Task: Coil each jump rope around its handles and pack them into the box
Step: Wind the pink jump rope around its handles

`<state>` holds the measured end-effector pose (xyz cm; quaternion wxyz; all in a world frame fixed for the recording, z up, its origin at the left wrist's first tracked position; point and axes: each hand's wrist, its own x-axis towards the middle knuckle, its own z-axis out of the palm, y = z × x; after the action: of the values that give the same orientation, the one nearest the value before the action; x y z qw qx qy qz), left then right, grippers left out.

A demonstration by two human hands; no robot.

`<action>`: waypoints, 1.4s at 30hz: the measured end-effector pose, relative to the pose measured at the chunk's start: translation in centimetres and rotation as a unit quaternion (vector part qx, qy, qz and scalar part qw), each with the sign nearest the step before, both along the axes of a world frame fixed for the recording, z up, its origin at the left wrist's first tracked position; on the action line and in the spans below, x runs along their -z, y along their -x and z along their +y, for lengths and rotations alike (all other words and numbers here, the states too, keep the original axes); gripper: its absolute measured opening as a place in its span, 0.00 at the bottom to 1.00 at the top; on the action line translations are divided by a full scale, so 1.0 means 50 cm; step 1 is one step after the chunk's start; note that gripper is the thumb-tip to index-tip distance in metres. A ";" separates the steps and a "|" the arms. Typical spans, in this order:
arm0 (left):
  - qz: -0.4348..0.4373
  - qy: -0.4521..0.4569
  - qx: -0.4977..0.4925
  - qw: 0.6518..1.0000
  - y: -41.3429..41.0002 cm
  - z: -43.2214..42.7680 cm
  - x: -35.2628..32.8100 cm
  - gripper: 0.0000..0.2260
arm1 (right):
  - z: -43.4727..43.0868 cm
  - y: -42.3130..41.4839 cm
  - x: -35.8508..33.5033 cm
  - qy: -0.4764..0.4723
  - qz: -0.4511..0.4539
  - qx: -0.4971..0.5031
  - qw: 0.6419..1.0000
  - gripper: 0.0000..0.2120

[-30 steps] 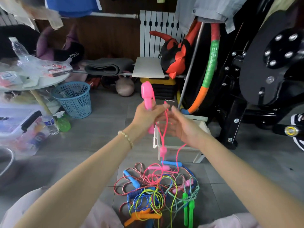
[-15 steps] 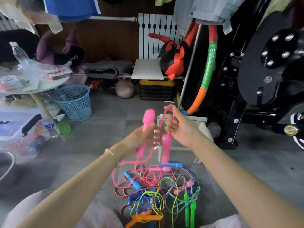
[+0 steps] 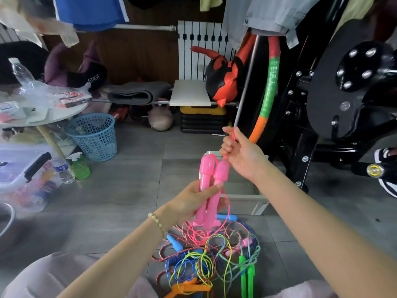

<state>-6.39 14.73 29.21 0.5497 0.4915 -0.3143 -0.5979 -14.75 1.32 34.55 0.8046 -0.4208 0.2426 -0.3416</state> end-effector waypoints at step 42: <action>-0.100 0.098 0.056 0.989 -0.002 0.003 -0.052 0.19 | 0.047 0.043 -0.020 0.405 0.183 0.003 0.896 0.21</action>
<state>-6.28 14.90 31.82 0.5267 0.4745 -0.4513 -0.5420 -16.88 3.68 35.52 0.5052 -0.7645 0.2276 -0.3293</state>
